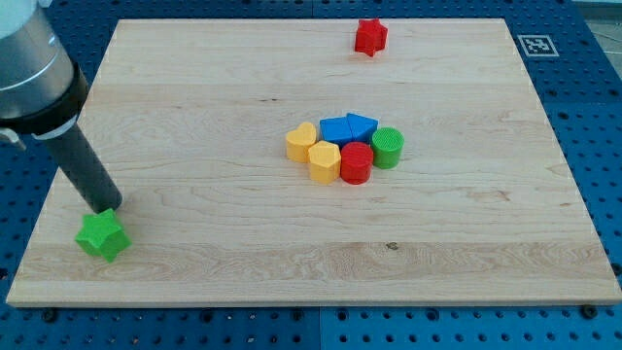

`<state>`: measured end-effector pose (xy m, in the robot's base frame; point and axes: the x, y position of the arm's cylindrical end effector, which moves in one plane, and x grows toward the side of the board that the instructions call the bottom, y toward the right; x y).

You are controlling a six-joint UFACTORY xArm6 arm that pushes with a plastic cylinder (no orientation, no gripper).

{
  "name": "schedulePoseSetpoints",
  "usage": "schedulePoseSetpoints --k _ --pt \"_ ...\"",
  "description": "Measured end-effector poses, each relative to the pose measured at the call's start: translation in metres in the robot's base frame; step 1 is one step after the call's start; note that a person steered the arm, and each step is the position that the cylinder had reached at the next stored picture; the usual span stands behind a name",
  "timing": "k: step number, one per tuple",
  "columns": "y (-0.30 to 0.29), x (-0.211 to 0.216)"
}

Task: Move the arm below the green circle

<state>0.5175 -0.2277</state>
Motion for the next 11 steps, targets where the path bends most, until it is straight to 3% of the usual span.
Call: schedulePoseSetpoints --k 3,5,7,11 --pt "0.021 -0.041" --pt "0.092 -0.045" --pt "0.176 -0.009" --pt "0.324 0.018"
